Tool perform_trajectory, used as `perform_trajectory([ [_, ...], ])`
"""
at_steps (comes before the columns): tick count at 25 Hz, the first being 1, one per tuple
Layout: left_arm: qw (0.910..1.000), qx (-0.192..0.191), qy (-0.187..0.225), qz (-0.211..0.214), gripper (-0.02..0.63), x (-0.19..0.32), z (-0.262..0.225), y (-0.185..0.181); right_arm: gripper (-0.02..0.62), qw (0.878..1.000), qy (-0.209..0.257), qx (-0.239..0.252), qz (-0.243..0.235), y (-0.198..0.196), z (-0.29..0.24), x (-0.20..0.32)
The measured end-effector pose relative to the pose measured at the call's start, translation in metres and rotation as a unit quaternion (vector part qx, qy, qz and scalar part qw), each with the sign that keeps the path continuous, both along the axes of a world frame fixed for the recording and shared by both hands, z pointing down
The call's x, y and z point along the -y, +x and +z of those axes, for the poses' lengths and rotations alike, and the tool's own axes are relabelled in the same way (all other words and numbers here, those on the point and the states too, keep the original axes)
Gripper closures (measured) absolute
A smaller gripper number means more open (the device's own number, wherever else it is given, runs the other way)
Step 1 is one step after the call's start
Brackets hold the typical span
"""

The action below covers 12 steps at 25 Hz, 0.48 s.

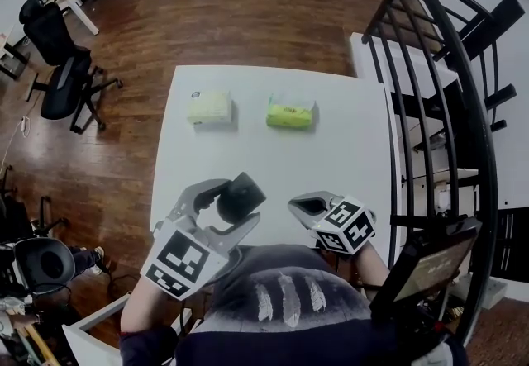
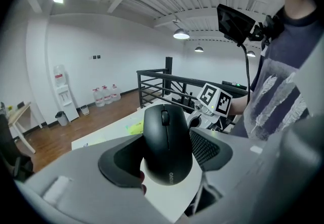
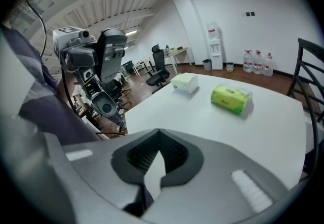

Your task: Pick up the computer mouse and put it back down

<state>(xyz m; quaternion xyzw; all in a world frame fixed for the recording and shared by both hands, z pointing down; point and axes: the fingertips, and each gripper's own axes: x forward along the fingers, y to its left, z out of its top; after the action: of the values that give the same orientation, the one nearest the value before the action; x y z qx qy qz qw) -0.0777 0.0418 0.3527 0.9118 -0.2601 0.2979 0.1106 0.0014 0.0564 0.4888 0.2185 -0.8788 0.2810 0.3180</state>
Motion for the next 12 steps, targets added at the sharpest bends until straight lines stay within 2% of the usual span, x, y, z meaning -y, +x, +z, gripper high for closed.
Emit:
perform_trajectory([
  [5, 0.9997, 0.006, 0.023, 0.000, 0.302, -0.002, -0.013, -0.004, 0.591, 1.000, 0.014, 0.015, 0.013, 0.000, -0.010, 0.002],
  [7, 0.9995, -0.009, 0.030, -0.006, 0.301, -0.002, -0.019, -0.004, 0.591, 1.000, 0.015, 0.021, 0.017, 0.000, -0.011, 0.001],
  [9, 0.9992, -0.020, 0.034, -0.010, 0.301, -0.001, -0.025, -0.005, 0.591, 1.000, 0.012, 0.020, 0.018, 0.001, -0.009, -0.002],
  [12, 0.9990, -0.014, 0.041, -0.010, 0.302, 0.004, -0.029, -0.008, 0.591, 1.000, 0.005, 0.008, 0.017, 0.003, -0.002, -0.006],
])
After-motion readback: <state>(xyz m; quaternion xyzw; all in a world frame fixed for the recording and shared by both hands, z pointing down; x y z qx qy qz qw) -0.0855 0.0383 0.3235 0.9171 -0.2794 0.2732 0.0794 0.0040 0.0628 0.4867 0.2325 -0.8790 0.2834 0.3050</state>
